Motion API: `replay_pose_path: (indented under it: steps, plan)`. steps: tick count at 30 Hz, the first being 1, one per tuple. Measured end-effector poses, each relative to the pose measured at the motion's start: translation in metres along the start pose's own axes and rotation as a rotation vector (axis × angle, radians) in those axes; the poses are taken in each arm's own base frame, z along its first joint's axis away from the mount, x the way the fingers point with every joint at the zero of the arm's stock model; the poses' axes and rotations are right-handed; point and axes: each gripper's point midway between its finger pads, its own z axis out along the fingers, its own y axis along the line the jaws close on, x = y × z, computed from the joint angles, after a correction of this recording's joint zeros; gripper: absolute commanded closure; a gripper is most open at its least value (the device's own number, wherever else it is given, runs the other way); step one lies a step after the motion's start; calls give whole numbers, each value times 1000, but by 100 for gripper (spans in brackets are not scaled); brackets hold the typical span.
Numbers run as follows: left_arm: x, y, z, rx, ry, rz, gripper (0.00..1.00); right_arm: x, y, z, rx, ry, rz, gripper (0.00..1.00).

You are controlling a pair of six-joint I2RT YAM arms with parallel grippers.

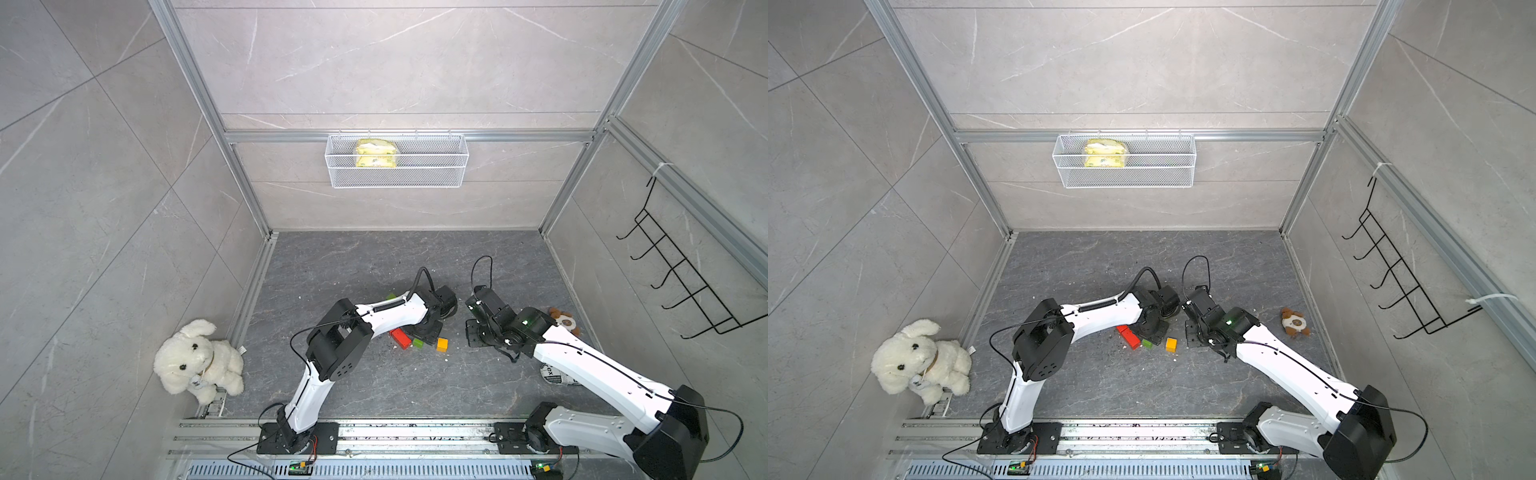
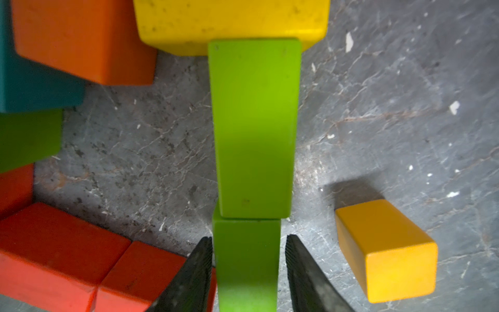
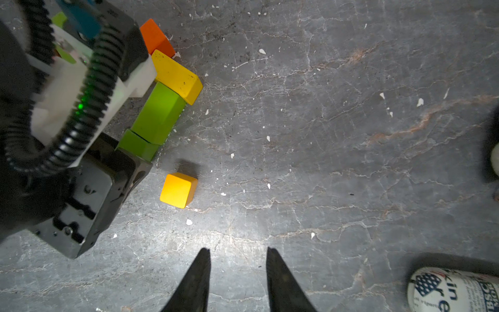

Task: Assemble a heart with building blocks
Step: Assemble the building block at the center of the board.

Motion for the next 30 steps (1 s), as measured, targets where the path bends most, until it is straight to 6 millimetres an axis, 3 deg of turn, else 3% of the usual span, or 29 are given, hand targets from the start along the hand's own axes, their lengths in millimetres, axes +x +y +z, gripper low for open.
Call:
replay_pose_path:
  steps: [6,8,11,13,19,22,25,30]
  plan:
    - [0,0,0,0,0,1,65,0,0,0,1,1,0,64]
    - [0,0,0,2,-1,2,65,1,0,0,-3,3,0,64]
    - [0,0,0,2,-1,3,59,2,2,0,-10,8,0,63]
    - [0,-1,0,3,-1,4,49,4,2,2,-13,16,2,60]
    - [-1,3,-6,-8,-10,2,38,25,12,10,-36,71,-1,40]
    - [-3,12,-25,-12,-41,-12,38,38,30,16,-54,109,-46,35]
    - [-2,35,-61,1,-103,-67,38,52,46,30,-43,162,-77,33]
    - [8,105,-124,26,-242,-278,38,60,53,59,29,239,-51,31]
